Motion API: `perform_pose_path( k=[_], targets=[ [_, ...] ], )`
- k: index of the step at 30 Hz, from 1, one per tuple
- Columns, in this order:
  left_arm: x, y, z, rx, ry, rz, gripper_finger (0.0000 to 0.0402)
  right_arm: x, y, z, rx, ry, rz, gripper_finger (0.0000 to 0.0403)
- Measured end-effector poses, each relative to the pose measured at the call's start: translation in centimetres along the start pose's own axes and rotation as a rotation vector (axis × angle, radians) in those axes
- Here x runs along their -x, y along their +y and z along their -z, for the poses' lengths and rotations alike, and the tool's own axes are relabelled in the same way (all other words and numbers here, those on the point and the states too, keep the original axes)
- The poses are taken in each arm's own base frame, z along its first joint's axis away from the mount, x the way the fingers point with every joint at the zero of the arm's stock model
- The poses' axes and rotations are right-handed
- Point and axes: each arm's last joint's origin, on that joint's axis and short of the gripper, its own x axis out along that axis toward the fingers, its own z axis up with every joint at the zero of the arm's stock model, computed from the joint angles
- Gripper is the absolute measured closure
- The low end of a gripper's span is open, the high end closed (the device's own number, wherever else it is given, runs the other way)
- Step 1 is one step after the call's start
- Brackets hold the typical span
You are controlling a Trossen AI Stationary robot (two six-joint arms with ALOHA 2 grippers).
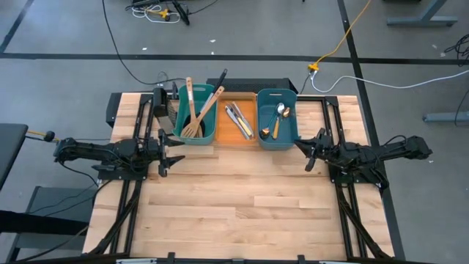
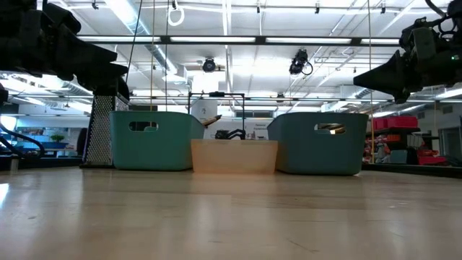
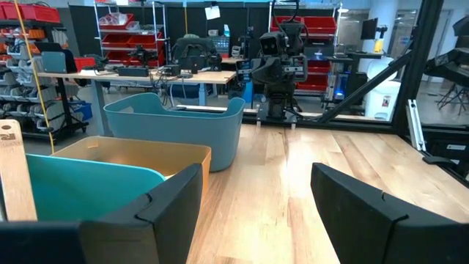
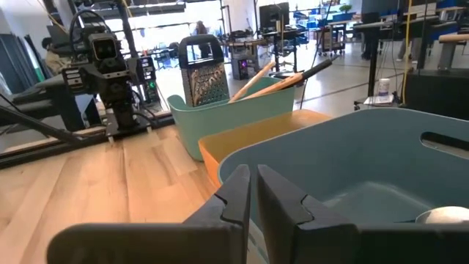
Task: Pick & Place Kitchen Items
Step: Return to Home Position
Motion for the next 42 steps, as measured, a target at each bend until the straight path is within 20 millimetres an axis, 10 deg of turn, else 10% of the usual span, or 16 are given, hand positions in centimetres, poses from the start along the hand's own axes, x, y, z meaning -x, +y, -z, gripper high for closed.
perform_pose_path(
  k=[42],
  targets=[
    [-0.17,0.05,0.04,-0.027,0.006,-0.023,0.0142,0.00,0.00,-0.02,0.000,-0.001,0.001,0.0366]
  ],
)
